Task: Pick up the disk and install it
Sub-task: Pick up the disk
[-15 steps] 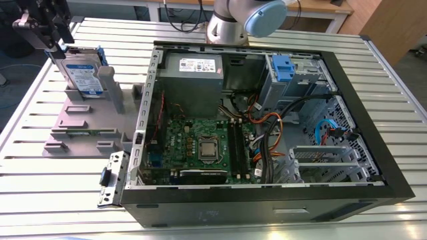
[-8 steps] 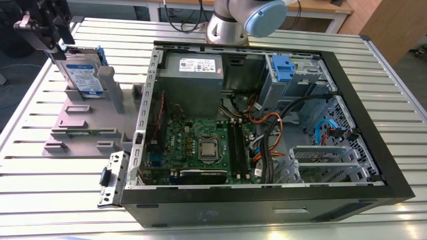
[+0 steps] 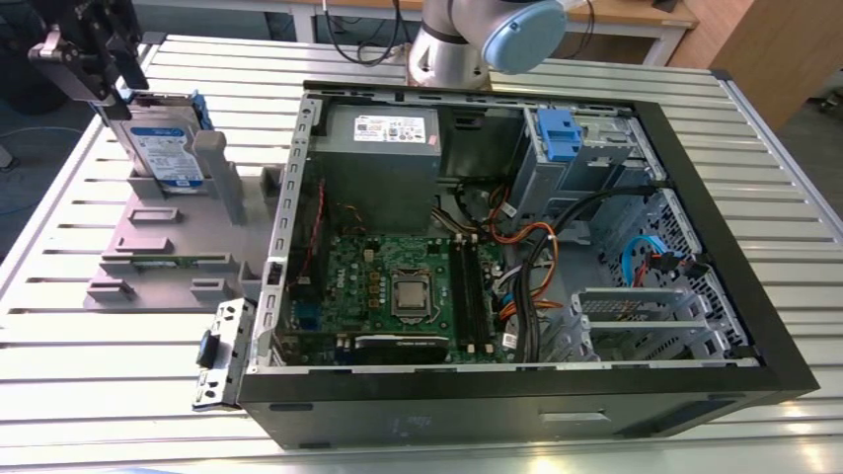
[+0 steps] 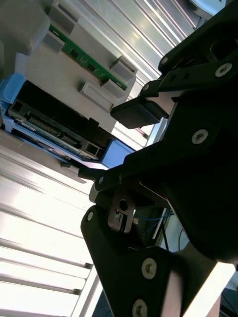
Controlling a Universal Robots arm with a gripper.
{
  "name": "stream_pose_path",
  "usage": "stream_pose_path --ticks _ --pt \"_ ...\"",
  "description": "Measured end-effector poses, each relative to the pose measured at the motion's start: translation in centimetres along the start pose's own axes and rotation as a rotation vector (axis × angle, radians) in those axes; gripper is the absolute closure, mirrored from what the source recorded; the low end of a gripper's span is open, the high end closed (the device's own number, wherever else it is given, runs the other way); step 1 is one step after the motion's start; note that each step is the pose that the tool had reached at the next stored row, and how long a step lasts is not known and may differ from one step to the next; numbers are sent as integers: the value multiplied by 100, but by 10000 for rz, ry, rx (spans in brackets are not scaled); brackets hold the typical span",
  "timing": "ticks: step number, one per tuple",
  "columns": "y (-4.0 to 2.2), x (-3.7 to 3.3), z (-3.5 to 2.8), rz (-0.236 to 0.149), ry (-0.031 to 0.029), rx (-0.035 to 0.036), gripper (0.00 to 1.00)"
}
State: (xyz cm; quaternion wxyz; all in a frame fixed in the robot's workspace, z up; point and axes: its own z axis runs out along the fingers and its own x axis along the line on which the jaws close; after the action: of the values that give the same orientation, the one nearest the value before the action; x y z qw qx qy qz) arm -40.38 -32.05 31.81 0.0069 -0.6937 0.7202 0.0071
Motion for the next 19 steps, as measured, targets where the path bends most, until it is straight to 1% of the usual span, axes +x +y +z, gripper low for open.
stream_pose_path --ticks 19 --pt "0 1 46 0 0 0 41"
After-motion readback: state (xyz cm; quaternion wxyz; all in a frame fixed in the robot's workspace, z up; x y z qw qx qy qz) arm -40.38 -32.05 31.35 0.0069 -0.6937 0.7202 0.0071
